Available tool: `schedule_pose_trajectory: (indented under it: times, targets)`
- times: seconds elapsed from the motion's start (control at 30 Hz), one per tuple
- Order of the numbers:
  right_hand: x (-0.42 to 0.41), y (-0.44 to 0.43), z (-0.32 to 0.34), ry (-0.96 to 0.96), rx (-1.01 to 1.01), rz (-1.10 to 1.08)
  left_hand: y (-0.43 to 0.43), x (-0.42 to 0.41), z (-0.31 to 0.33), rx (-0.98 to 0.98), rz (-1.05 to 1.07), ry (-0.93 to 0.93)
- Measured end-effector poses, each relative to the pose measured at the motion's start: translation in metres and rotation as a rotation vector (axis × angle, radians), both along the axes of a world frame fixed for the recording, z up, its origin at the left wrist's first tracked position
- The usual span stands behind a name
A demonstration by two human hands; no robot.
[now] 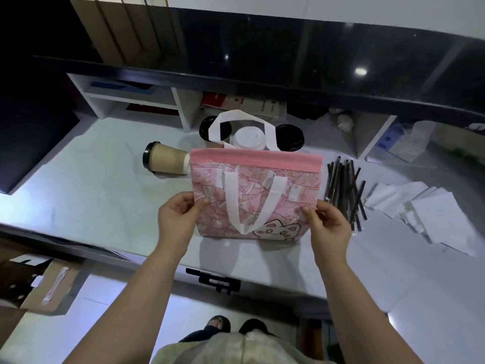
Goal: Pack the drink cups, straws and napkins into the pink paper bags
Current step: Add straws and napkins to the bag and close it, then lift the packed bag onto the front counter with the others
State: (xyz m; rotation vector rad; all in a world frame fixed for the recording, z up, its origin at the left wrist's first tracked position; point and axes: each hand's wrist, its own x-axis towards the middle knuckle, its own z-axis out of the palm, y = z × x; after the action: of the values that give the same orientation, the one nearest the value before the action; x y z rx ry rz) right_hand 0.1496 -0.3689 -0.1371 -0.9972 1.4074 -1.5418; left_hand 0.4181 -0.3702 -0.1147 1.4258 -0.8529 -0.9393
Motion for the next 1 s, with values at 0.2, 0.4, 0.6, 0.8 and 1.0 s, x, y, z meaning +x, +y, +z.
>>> schedule_pose_trajectory:
  times: [0.2, 0.4, 0.6, 0.8, 1.0]
  targets:
    - [-0.002, 0.022, -0.024, 0.02, 0.101, 0.133, 0.021, 0.009, -0.023, 0.142, -0.107, 0.012]
    - [0.015, 0.023, 0.002, -0.085, 0.091, 0.024, 0.014, 0.009, -0.014, 0.07, -0.13, 0.037]
    - [0.049, 0.055, 0.03, -0.129, 0.032, -0.226, 0.014, 0.013, 0.011, -0.01, -0.213, 0.19]
    - [0.07, 0.098, 0.088, -0.121, -0.106, -0.487, 0.013, 0.002, 0.064, -0.079, -0.418, 0.317]
    - [0.046, 0.169, 0.171, 0.039, -0.217, -0.64, 0.028, -0.055, 0.138, -0.12, -0.68, 0.436]
